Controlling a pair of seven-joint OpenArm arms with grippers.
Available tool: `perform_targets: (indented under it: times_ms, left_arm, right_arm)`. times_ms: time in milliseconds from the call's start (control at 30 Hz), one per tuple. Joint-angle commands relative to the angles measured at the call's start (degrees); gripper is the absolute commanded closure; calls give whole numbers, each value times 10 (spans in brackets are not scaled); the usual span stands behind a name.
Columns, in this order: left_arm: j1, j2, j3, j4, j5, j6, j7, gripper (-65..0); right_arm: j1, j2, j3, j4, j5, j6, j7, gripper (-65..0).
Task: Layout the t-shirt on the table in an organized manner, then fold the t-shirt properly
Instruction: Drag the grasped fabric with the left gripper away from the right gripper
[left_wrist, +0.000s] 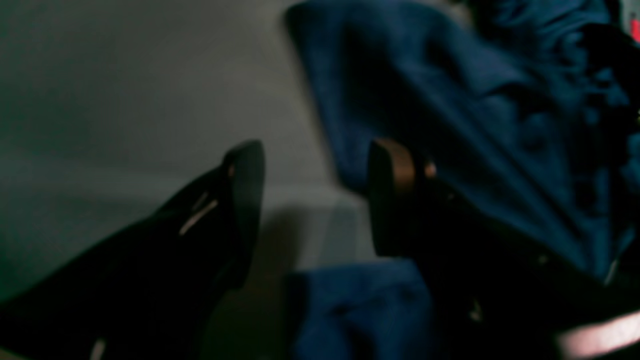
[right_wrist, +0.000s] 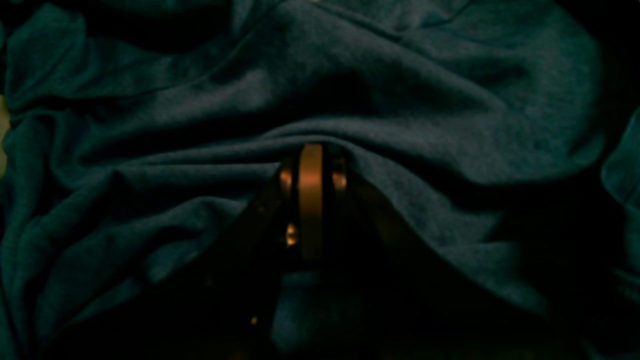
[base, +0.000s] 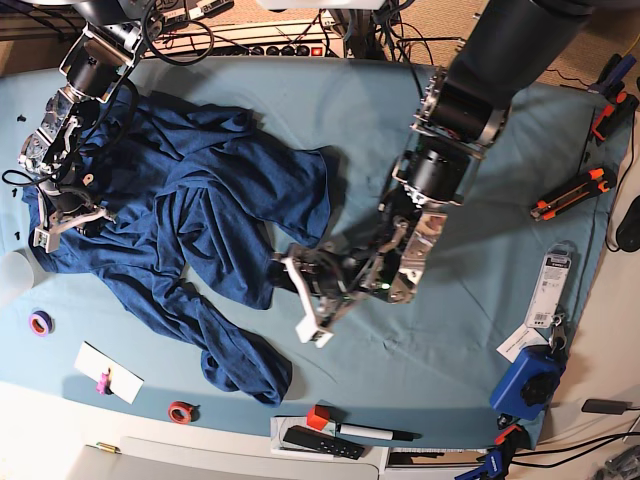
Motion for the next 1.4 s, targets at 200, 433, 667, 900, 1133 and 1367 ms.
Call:
perform_targets:
  times_ms: [200, 433, 667, 900, 1133, 1367]
  left_arm:
    - [-17, 40, -1, -23, 33, -3, -21, -333]
    - [-19, 40, -1, -45, 73, 13, -50, -333]
    - [-10, 40, -1, -45, 30, 13, -49, -306]
    - [-4, 40, -1, -45, 15, 12, -54, -306]
    - [3, 40, 0, -45, 2, 5, -54, -283]
    - [3, 40, 3, -45, 2, -15, -40, -283]
  right_arm:
    - [6, 8, 1, 6, -7, -4, -12, -24]
    - [3, 8, 1, 6, -6, -4, -12, -24]
    - [3, 8, 1, 6, -5, -4, -13, -24]
    - [3, 8, 1, 6, -4, -4, -13, -24]
    - [3, 8, 1, 6, -4, -4, -13, -24]
    - [3, 8, 1, 6, -4, -4, -13, -24]
